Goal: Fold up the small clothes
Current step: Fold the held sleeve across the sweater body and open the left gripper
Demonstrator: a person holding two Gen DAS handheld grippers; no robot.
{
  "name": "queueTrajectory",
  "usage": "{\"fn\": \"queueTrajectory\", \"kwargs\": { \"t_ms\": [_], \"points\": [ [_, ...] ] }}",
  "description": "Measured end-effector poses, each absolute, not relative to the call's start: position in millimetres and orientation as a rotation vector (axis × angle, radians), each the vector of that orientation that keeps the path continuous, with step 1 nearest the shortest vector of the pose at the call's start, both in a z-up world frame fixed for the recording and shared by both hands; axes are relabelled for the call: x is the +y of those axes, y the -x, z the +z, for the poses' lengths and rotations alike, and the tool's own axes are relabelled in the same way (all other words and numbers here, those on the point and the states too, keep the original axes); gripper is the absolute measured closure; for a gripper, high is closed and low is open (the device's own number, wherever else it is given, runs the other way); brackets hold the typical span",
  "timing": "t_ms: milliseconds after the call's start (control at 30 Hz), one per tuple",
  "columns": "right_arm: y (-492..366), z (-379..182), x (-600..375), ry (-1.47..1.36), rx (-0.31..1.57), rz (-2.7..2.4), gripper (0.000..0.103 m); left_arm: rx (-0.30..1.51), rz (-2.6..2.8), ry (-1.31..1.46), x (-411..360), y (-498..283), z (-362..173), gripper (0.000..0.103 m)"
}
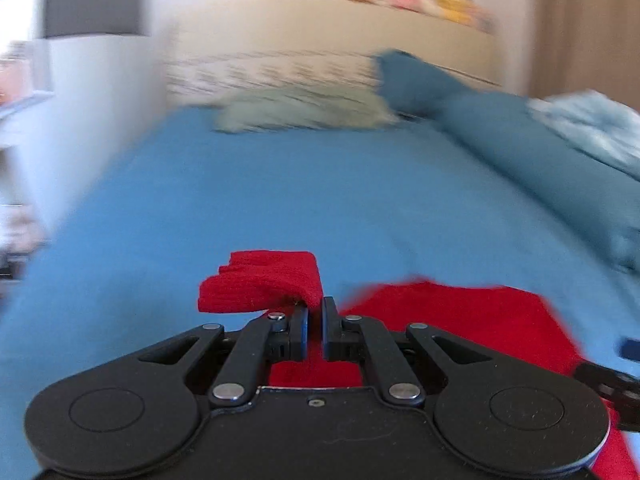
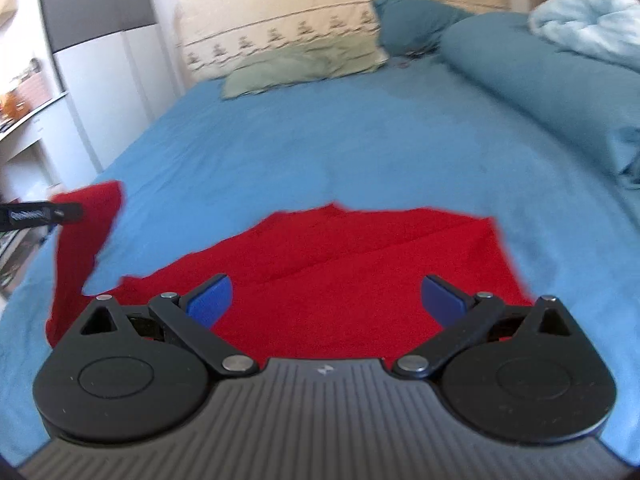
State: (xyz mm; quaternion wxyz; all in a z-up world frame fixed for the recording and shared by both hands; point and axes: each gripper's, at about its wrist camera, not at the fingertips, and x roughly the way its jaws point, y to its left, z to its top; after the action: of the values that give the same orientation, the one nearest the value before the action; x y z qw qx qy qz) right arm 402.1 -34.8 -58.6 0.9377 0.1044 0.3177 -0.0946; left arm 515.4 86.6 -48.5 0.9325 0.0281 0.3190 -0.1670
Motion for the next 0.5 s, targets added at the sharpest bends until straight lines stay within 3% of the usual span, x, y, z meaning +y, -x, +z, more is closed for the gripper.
{"fn": "queueTrajectory", "kwargs": {
  "t_ms": [167,300,367,433,500],
  "points": [
    [-398,-73,-109,-0.231,0.686,-0.271,0.0,0.782,-0.448,-0.156,-21,-518,-118,0.097],
    [-394,-91,-150,-0.232,0.732,-0.271,0.0,0.864,-0.445,-0.249,-61,-512,-163,0.095],
    [-392,-98,-163,-0.238,0.744,-0.261,0.0,0.873,-0.439,-0.264,-68,-508,-170,0.087],
    [-389,-102,-172,-0.254,0.745,-0.248,0.0,0.87,-0.454,-0.256,-65,-501,-168,0.053],
    [-390,-101,-177,-0.266,0.744,-0.235,0.0,0.862,-0.449,-0.244,-54,-493,-159,0.043]
  ]
}}
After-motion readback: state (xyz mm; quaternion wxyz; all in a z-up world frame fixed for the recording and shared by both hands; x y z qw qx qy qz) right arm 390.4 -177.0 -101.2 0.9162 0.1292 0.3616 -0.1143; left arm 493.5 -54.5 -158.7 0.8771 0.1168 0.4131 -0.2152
